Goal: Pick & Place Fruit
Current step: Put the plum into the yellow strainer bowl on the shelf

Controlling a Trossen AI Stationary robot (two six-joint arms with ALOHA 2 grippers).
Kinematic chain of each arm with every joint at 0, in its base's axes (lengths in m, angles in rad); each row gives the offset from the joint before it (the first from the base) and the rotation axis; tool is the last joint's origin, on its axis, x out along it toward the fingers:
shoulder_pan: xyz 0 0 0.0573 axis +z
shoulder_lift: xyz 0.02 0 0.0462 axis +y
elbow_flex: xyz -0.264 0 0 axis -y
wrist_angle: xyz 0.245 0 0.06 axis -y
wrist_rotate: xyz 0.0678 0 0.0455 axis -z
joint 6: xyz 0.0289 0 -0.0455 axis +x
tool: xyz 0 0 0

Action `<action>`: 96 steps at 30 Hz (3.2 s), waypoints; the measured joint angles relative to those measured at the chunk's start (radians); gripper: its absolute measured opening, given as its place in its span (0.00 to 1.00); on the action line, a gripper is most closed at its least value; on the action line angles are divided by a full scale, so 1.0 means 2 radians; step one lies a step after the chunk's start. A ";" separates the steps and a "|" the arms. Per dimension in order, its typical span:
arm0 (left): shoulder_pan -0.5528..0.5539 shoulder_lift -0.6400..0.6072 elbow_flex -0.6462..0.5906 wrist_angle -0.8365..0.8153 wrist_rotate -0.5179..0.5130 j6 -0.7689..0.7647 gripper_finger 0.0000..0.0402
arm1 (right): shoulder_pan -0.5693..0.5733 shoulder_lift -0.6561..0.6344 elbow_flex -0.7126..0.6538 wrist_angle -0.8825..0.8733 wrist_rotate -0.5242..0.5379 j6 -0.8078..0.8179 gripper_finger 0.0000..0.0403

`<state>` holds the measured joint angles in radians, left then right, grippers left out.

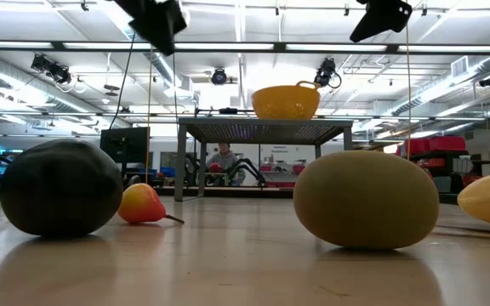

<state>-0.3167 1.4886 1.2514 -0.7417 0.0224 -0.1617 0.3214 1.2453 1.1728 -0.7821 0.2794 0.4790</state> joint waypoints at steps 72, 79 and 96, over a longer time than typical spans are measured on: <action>-0.119 0.140 -0.064 0.123 -0.043 0.053 0.85 | 0.000 0.000 0.000 -0.004 -0.002 -0.038 0.82; -0.119 0.140 -0.065 0.139 -0.043 0.060 0.85 | 0.000 0.000 0.000 -0.004 -0.001 -0.038 0.82; -0.121 0.197 -0.060 0.160 -0.035 0.047 0.85 | 0.000 0.000 0.000 -0.021 -0.001 -0.038 0.82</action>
<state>-0.5583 1.8832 1.1324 -0.4217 -0.0477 -0.0677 0.3214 1.2453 1.1721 -0.8239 0.2775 0.4030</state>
